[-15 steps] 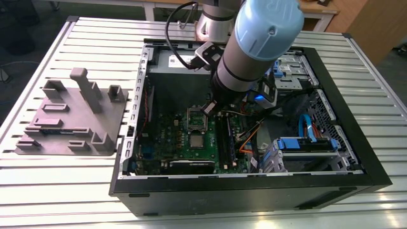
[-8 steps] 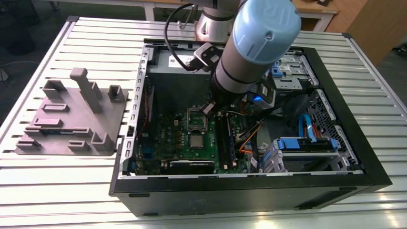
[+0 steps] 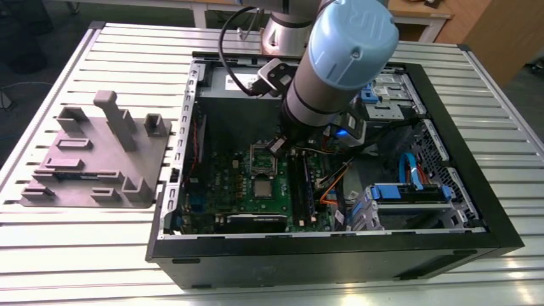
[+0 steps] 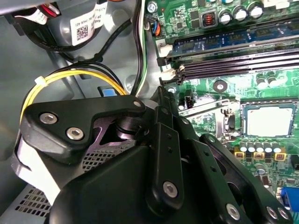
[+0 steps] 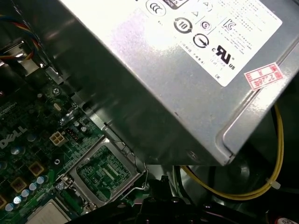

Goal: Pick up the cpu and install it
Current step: 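Close the cpu cover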

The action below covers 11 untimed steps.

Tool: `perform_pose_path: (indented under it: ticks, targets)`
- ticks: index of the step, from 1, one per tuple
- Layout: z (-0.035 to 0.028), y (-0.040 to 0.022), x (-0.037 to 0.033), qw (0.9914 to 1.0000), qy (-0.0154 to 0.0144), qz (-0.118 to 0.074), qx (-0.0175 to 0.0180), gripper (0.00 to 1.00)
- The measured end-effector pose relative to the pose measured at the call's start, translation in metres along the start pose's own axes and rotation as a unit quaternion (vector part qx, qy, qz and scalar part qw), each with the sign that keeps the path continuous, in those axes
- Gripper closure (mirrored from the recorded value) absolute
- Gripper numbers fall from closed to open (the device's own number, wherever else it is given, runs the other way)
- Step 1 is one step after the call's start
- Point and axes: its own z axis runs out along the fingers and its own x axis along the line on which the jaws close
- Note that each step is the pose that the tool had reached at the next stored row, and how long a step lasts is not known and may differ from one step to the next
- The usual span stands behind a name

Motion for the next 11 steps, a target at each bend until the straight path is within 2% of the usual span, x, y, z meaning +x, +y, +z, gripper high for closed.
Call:
perform_pose_path:
  ticks: [3, 7, 8, 11]
  targets:
    - [0.0018, 0.0004, 0.0003, 1.0, -0.0012, 0.0, -0.0012, 0.9]
    - [0.0036, 0.0012, 0.0016, 1.0, -0.0012, 0.0, -0.0012, 0.9]
    - [0.0037, 0.0012, 0.0016, 1.0, -0.0007, 0.0, -0.0007, 0.9]
    - [0.0038, 0.0017, 0.0021, 0.99999, 0.0036, 0.0, 0.0037, 0.9]
